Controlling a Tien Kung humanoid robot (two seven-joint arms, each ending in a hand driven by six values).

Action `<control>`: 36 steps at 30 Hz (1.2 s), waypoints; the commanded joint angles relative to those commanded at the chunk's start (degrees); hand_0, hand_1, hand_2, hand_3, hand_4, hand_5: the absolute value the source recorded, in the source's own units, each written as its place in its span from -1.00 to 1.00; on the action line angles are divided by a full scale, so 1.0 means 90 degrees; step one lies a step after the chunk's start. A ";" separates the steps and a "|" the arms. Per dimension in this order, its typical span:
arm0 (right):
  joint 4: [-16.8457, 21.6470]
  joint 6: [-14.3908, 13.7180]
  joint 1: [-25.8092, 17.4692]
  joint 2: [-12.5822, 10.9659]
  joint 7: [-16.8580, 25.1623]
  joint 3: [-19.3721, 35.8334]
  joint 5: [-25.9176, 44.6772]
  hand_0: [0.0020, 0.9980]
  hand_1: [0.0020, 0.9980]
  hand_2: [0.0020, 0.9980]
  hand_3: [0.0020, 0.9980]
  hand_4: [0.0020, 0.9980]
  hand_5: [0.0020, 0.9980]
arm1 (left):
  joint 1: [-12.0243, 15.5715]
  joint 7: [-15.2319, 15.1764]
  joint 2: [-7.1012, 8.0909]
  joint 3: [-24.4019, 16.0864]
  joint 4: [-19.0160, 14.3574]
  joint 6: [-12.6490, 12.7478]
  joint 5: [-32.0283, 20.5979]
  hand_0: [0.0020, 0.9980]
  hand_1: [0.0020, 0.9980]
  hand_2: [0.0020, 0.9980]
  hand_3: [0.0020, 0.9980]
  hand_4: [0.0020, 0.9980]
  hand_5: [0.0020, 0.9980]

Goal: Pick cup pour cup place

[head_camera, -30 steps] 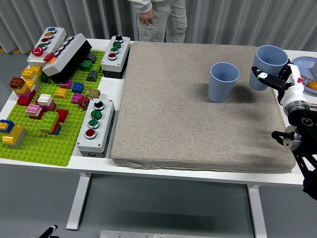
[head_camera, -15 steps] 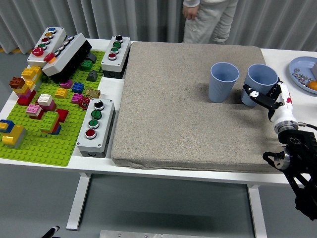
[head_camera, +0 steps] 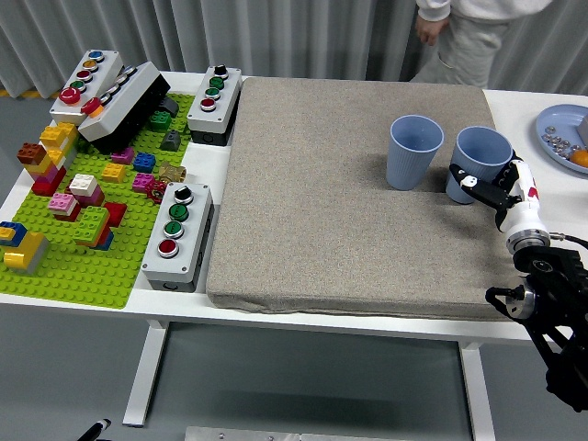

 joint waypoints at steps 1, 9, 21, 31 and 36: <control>-0.0004 0.0001 0.0001 0.0000 0.0009 0.0001 0.0010 0.69 0.41 0.20 0.09 0.19 -1.00 | 0.0001 0.0000 0.0000 -0.0002 0.0000 0.0001 0.0001 0.69 0.60 0.77 0.58 0.27 0.98; 0.0016 0.0117 0.0029 -0.0012 0.0054 0.0019 -0.0039 0.70 0.45 0.24 0.26 0.20 -1.00 | -0.0019 -0.0002 -0.0002 -0.0015 0.0000 0.0000 0.0012 0.69 0.60 0.77 0.58 0.27 0.98; -0.0126 0.0073 0.0003 -0.0002 0.0170 -0.0036 0.0005 0.70 0.45 0.23 0.23 0.19 -1.00 | -0.0031 0.0000 -0.0011 -0.0019 0.0000 -0.0006 0.0023 0.69 0.60 0.77 0.58 0.27 0.98; -0.0146 0.0088 0.0012 -0.0005 0.0236 -0.0052 -0.0013 0.71 0.45 0.23 0.23 0.19 -1.00 | -0.0042 -0.0002 -0.0008 -0.0020 0.0000 -0.0007 0.0034 0.69 0.60 0.77 0.58 0.27 0.99; -0.0170 0.0068 0.0001 0.0002 0.0242 -0.0078 -0.0023 0.73 0.46 0.23 0.23 0.19 -1.00 | -0.0037 -0.0001 -0.0008 -0.0014 0.0000 -0.0011 0.0036 0.69 0.60 0.77 0.58 0.27 0.98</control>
